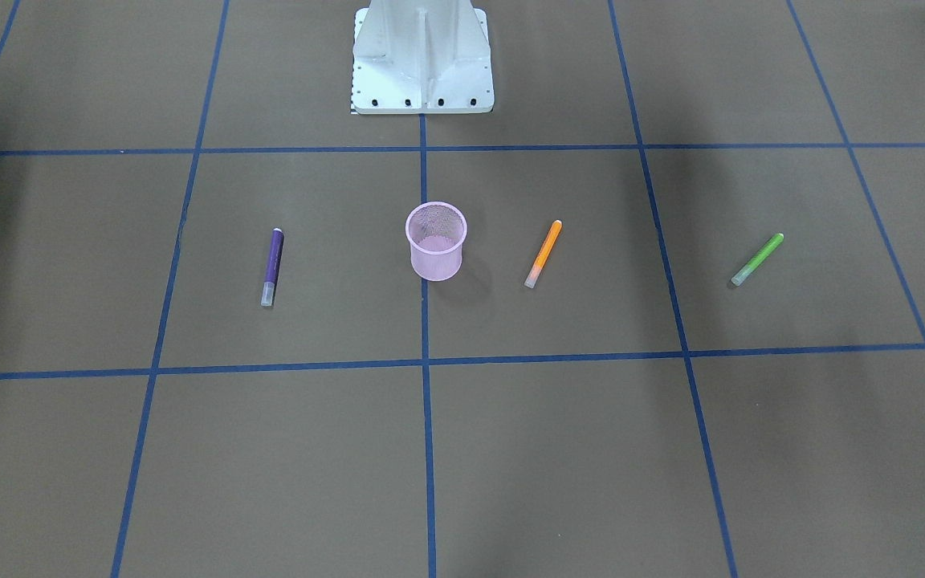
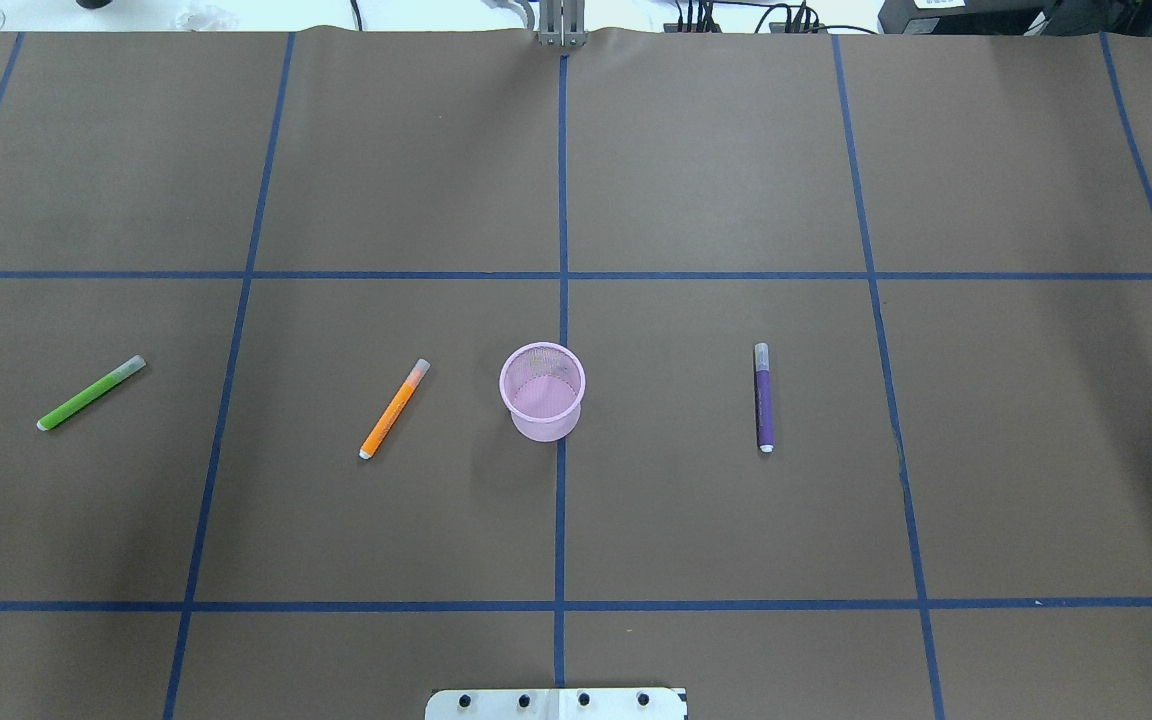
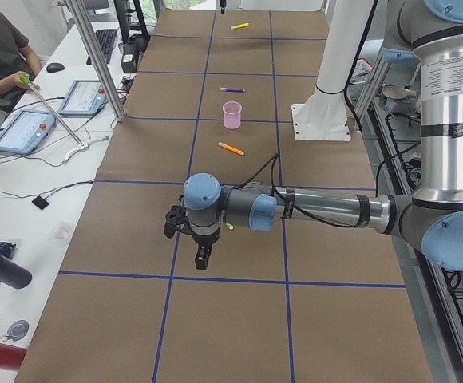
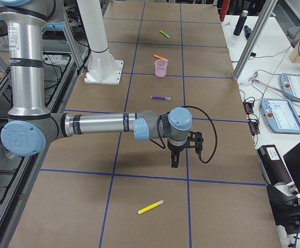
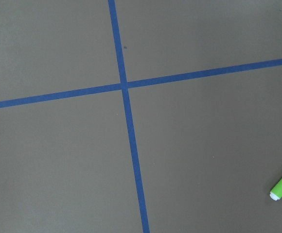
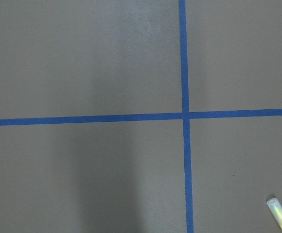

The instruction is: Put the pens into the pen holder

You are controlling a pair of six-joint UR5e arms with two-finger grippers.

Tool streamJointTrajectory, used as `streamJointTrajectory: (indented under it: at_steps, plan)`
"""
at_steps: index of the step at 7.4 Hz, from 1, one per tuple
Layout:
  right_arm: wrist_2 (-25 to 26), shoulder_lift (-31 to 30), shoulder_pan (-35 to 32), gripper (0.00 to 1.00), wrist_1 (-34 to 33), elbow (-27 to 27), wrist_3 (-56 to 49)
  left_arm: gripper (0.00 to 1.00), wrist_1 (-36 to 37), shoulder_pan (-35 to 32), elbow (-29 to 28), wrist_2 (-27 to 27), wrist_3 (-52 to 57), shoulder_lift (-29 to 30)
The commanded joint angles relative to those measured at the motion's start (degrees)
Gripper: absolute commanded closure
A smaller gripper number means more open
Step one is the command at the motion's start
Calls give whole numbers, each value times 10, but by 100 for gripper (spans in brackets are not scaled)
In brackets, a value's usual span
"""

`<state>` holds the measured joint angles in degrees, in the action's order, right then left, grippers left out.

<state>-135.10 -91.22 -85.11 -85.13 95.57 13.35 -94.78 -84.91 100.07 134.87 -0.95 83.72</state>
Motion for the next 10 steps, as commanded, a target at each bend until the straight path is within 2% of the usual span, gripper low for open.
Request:
streamJointTrajectory:
  at_steps: [1,2,6,8,10]
  plan:
    - [-14,-10,-19,0,-3,1,-1,0,-1,2,20,-3,0,-14]
    - [-31,-11,-24,0,-4,1,-1,0,-1,2,17,-2,0,-16]
    - [-22,-20,-24,0,0,0,0,0,-5,2,17,4,-2,-25]
    - [-21,-48,-24,0,0,17,-1,0,0,3,14,4,-3,-22]
    - [-24,-48,-24,0,0,18,0,0,-4,3,17,37,-100,-22]
